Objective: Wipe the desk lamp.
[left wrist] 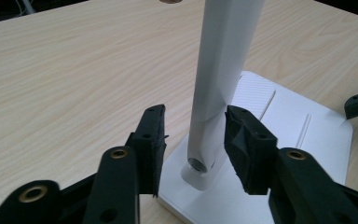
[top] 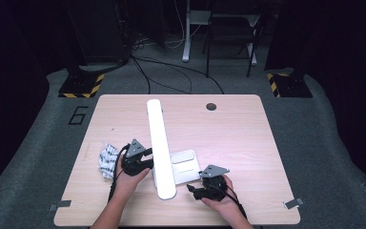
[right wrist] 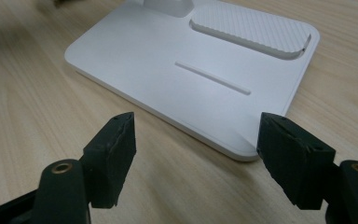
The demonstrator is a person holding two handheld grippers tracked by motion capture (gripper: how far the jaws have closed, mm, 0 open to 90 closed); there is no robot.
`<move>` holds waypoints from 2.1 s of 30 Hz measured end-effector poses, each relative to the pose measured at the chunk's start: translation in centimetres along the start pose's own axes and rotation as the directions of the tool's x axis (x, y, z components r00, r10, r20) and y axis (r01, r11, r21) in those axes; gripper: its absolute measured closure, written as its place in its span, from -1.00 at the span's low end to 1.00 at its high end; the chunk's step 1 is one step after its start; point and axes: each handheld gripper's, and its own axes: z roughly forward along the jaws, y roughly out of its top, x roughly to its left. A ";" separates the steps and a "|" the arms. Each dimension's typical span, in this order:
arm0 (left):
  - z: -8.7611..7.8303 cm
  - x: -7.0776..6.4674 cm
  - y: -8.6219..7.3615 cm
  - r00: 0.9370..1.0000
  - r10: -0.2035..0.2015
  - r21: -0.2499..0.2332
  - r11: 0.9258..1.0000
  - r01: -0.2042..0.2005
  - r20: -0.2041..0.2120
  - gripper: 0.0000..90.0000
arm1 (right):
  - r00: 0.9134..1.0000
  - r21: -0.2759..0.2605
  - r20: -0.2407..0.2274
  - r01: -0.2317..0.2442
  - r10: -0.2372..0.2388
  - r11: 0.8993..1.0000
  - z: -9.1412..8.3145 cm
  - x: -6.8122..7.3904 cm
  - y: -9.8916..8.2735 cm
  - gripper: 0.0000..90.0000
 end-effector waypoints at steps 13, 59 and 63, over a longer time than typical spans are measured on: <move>0.5 0.4 0.3 1.000 -0.007 0.011 1.000 0.006 0.021 0.61 | 1.000 0.051 -0.001 -0.002 0.002 0.999 0.5 -0.1 0.1 -0.40; 2.1 1.5 0.2 0.995 -0.056 0.000 0.998 0.056 0.079 0.35 | 1.000 0.013 -0.021 0.002 -0.002 1.000 -0.7 0.0 -0.2 -0.38; 2.2 1.6 0.2 0.995 -0.049 0.000 0.999 0.050 0.087 0.38 | 1.000 0.011 -0.025 0.006 -0.006 1.000 -0.8 0.0 -0.2 -0.38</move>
